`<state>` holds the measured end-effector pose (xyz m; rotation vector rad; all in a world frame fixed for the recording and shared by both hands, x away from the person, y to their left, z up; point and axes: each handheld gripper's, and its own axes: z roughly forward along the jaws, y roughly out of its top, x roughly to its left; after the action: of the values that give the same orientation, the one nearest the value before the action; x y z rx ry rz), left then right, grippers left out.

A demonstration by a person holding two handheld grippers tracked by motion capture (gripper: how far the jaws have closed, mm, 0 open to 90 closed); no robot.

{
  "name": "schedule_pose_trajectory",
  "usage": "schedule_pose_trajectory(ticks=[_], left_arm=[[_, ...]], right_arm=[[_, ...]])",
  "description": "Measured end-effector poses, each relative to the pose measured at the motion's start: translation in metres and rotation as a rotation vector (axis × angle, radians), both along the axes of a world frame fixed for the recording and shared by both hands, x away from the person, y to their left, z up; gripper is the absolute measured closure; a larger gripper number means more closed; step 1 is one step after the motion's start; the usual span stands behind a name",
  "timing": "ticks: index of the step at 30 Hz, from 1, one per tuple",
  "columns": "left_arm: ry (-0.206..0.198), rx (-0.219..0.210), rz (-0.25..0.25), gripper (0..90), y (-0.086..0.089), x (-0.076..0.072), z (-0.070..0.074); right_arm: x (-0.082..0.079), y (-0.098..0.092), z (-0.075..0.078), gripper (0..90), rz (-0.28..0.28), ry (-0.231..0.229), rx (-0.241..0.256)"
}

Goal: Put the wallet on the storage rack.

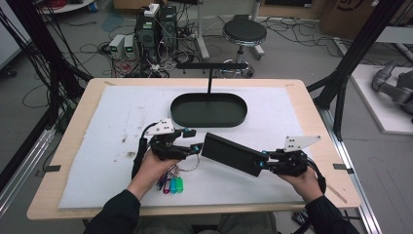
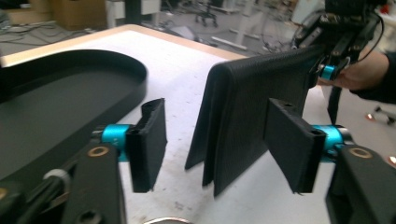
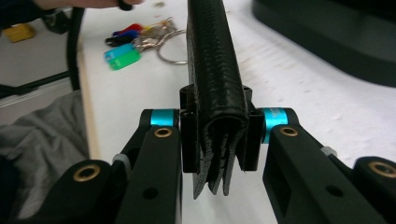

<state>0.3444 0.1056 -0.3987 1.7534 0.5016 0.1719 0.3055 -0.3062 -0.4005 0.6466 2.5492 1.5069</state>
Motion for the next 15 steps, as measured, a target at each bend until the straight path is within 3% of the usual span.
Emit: schedule_pose_trajectory(ticks=[10, 15], left_arm=[[-0.044, 0.024, 0.073, 28.3, 0.032, -0.017, 0.013], [-0.047, 0.023, 0.117, 25.9, 0.048, -0.03, 0.013]], right_arm=[[0.015, -0.003, 0.018, 76.0, -0.086, -0.056, -0.002], [0.031, 0.002, 0.031, 76.0, -0.114, -0.09, -0.003]])
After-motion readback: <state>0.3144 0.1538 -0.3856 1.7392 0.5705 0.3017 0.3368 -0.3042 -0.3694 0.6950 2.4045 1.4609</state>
